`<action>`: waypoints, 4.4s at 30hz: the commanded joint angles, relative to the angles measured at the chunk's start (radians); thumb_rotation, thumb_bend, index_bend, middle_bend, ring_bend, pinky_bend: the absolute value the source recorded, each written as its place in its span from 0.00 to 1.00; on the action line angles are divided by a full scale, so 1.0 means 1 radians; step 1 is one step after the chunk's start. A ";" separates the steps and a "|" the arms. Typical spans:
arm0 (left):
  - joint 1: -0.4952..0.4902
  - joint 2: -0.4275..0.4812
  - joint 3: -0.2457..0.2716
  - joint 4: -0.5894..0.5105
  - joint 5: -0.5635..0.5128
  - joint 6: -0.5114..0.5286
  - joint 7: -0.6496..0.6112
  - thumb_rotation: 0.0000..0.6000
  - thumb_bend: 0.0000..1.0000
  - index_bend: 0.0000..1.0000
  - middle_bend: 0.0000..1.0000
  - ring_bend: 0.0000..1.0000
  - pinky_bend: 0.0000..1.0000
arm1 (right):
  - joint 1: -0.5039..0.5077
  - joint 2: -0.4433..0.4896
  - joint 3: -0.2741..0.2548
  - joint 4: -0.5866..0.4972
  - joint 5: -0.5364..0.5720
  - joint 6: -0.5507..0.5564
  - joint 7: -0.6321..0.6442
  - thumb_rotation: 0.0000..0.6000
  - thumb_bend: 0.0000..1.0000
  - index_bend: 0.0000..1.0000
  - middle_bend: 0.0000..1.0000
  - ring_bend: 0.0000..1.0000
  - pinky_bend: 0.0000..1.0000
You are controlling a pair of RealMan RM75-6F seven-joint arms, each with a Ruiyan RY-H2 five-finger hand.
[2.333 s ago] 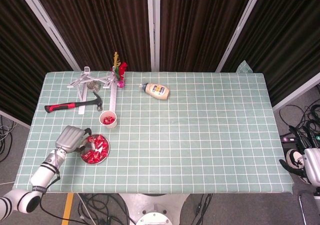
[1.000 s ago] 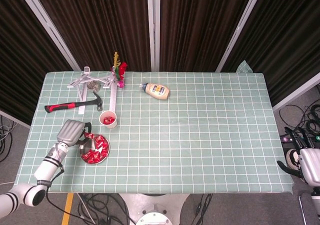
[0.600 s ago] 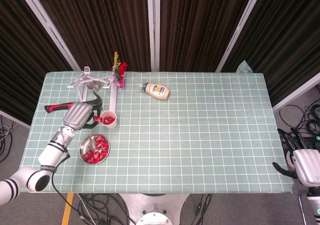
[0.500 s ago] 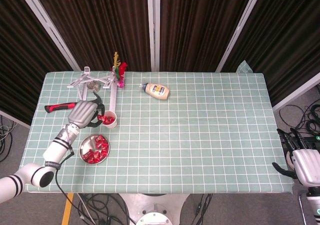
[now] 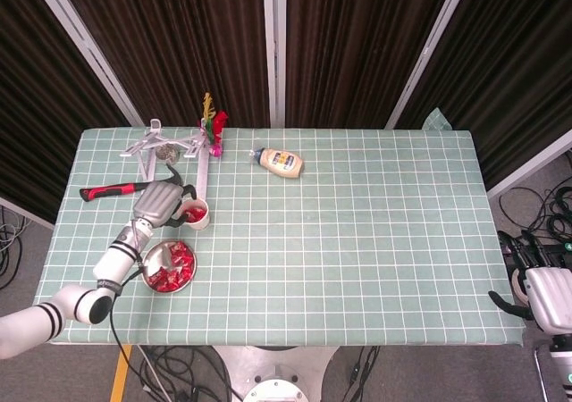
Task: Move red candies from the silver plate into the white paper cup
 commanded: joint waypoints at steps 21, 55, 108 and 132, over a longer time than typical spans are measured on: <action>0.251 0.122 0.202 -0.248 0.214 0.259 -0.037 1.00 0.21 0.48 0.97 0.98 1.00 | 0.024 -0.018 0.002 0.007 -0.018 -0.013 0.008 1.00 0.10 0.08 0.17 0.03 0.20; 0.226 -0.067 0.173 -0.092 0.113 0.127 0.000 1.00 0.21 0.51 0.98 0.99 1.00 | 0.019 -0.004 0.004 -0.015 0.000 -0.005 -0.008 1.00 0.10 0.08 0.17 0.03 0.22; 0.198 0.080 0.034 -0.185 0.136 0.190 -0.118 1.00 0.39 0.68 0.99 0.99 1.00 | 0.022 0.000 0.003 -0.021 -0.002 -0.009 -0.006 1.00 0.10 0.08 0.17 0.03 0.24; -0.016 -0.009 -0.036 -0.034 -0.087 -0.036 0.025 1.00 0.39 0.52 0.96 0.99 1.00 | 0.016 0.000 0.005 -0.005 0.019 -0.010 0.009 1.00 0.10 0.08 0.17 0.03 0.24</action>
